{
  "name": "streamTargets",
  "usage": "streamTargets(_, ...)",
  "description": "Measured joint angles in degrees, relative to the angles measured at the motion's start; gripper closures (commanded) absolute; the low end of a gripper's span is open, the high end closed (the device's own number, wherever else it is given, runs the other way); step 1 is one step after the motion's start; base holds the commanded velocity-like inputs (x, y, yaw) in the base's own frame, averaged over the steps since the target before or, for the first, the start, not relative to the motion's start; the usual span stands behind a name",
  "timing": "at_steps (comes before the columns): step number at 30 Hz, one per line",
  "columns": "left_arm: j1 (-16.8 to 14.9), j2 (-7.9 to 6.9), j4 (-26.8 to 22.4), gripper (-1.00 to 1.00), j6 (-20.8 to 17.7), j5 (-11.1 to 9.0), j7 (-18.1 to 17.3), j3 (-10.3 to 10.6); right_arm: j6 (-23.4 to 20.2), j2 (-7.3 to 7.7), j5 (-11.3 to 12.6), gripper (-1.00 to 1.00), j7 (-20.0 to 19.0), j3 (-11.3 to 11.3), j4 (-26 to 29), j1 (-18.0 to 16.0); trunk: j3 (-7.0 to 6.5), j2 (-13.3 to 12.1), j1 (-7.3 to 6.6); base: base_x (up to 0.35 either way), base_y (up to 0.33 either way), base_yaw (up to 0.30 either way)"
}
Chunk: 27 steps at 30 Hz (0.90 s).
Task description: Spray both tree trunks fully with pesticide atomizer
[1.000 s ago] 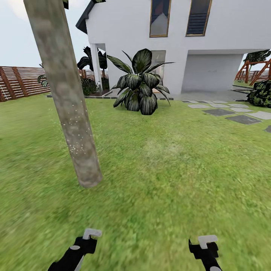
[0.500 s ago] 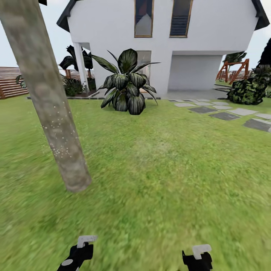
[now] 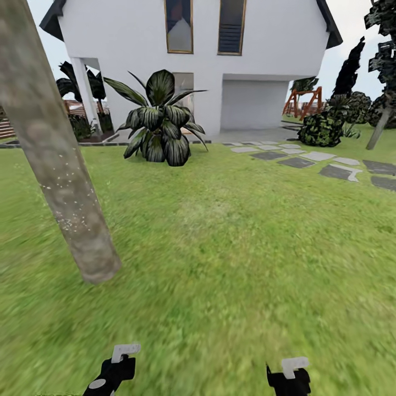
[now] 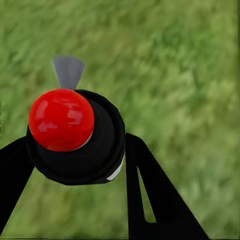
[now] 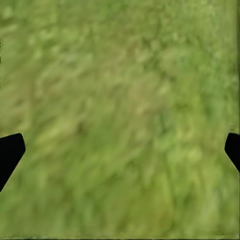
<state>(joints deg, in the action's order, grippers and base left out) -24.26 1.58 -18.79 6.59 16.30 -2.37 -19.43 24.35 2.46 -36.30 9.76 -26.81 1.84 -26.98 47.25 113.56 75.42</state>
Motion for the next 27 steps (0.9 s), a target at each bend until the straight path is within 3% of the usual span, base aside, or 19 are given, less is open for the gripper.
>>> streamTargets(5, 0.00, 0.05, 0.05, 1.00, 0.00, 0.11, 0.00, 0.05, 0.00, 0.00, 0.00, -1.00, 0.00, 0.00, 0.00, 0.00, 0.36, 0.00, 0.00, -0.195, -0.013, -0.198)
streamTargets(18, 0.00, 0.09, -0.13, 1.00, 0.00, 0.21, 0.00, 0.03, 0.00, 0.00, 0.00, -1.00, 0.00, 0.01, 0.01, 0.00, 1.18, 0.00, 0.00, -0.206, -0.209, -0.221)
streamTargets(22, 0.00, 0.09, -0.13, 1.00, 0.00, 0.22, 0.00, 0.01, 0.00, -0.13, -0.07, -1.00, 0.00, 0.07, -0.07, 0.00, 1.25, 0.00, 0.00, -0.228, -0.202, -0.059)
streamTargets(27, 0.00, 0.09, -0.05, 1.00, -0.09, 0.22, 0.00, 0.06, 0.00, -0.10, -0.03, -1.00, 0.00, 0.02, -0.08, 0.00, 1.25, 0.00, 0.00, -0.035, -0.027, -0.257)
